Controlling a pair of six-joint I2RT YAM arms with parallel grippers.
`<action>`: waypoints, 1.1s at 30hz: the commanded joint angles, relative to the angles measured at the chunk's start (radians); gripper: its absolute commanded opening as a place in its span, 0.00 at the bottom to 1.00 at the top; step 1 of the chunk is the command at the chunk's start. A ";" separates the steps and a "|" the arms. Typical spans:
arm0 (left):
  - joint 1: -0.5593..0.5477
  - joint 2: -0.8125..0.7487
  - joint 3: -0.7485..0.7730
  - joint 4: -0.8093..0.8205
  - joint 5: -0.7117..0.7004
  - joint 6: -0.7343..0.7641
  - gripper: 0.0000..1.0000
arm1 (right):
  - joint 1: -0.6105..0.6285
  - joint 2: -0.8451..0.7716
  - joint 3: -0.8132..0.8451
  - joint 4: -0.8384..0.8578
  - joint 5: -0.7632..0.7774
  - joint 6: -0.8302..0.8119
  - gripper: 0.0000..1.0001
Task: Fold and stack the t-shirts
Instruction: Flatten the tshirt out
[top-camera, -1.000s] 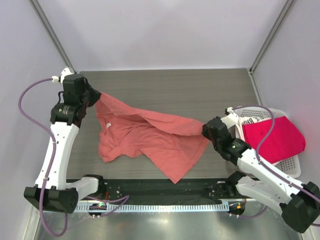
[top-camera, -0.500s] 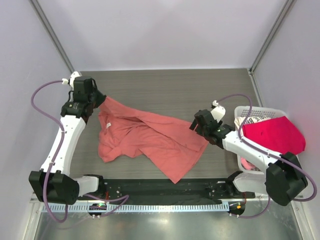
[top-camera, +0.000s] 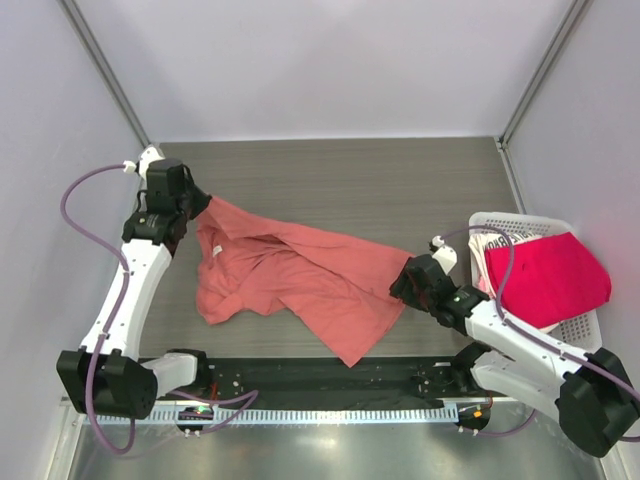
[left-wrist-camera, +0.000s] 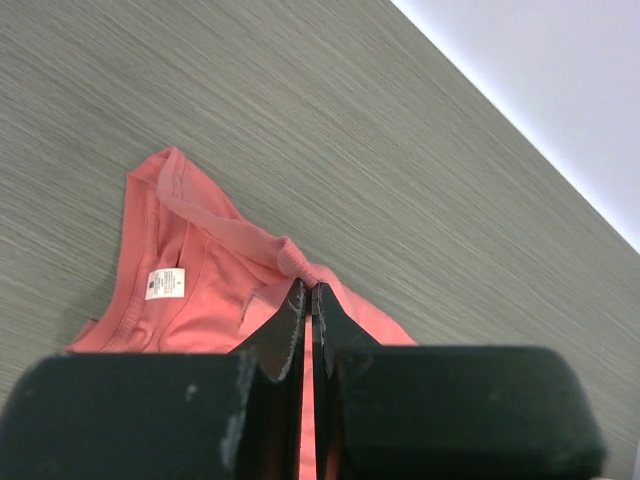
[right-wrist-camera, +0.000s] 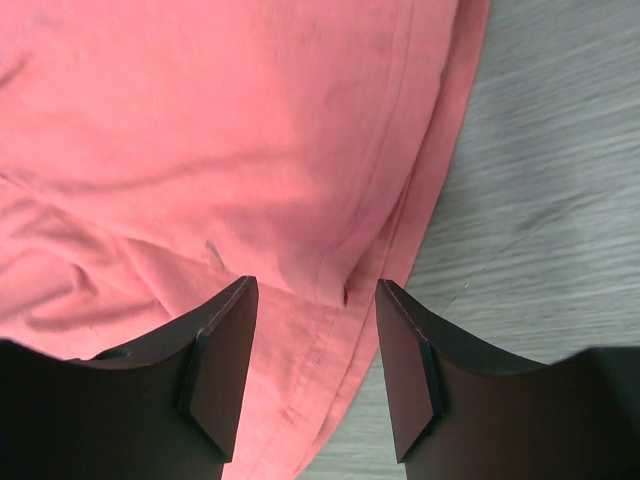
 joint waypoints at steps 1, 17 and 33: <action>0.005 -0.024 0.002 0.055 -0.025 0.018 0.00 | 0.016 -0.032 -0.022 0.014 -0.040 0.035 0.56; 0.007 -0.028 0.008 0.051 -0.024 0.025 0.00 | 0.032 0.122 0.007 0.121 -0.024 0.041 0.42; 0.008 -0.030 0.009 0.049 -0.019 0.027 0.00 | 0.033 0.080 0.037 0.072 -0.046 0.023 0.22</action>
